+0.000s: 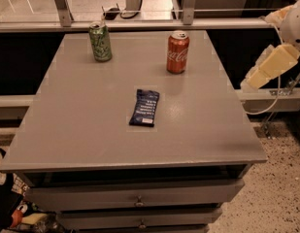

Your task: Knock coke can over

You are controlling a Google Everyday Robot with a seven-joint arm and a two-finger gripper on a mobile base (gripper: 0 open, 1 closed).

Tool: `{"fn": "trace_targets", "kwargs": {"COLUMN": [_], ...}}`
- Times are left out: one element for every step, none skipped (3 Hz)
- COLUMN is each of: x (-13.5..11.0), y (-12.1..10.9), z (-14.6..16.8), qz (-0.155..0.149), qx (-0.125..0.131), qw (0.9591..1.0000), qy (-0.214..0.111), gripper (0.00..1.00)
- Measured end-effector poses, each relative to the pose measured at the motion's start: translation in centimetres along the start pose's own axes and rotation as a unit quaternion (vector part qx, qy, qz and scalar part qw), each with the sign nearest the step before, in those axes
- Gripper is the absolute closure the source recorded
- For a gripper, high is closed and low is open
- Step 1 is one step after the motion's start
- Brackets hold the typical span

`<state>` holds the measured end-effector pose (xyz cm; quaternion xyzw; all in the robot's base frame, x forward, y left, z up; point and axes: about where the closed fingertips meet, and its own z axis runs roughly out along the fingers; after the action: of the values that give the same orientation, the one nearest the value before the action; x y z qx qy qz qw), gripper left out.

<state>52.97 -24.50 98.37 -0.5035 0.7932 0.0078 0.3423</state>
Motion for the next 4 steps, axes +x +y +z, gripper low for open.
{"fn": "trace_targets", "kwargs": {"x": [-0.5,-1.0,-1.6,-2.7], "y": [-2.8,-4.4,-5.6,-6.8], "z": [3.6,7.0,10.1,12.4], "qz": [0.048,0.083,0.117,0.141], "qx": [0.022,0.023,0.024,0.024], "qw": [0.9934,0.9821,0.9661,0.9494], "qy": [-0.102,-0.167,-0.229,-0.279], "gripper": [0.0,0.0,0.0,0.0]}}
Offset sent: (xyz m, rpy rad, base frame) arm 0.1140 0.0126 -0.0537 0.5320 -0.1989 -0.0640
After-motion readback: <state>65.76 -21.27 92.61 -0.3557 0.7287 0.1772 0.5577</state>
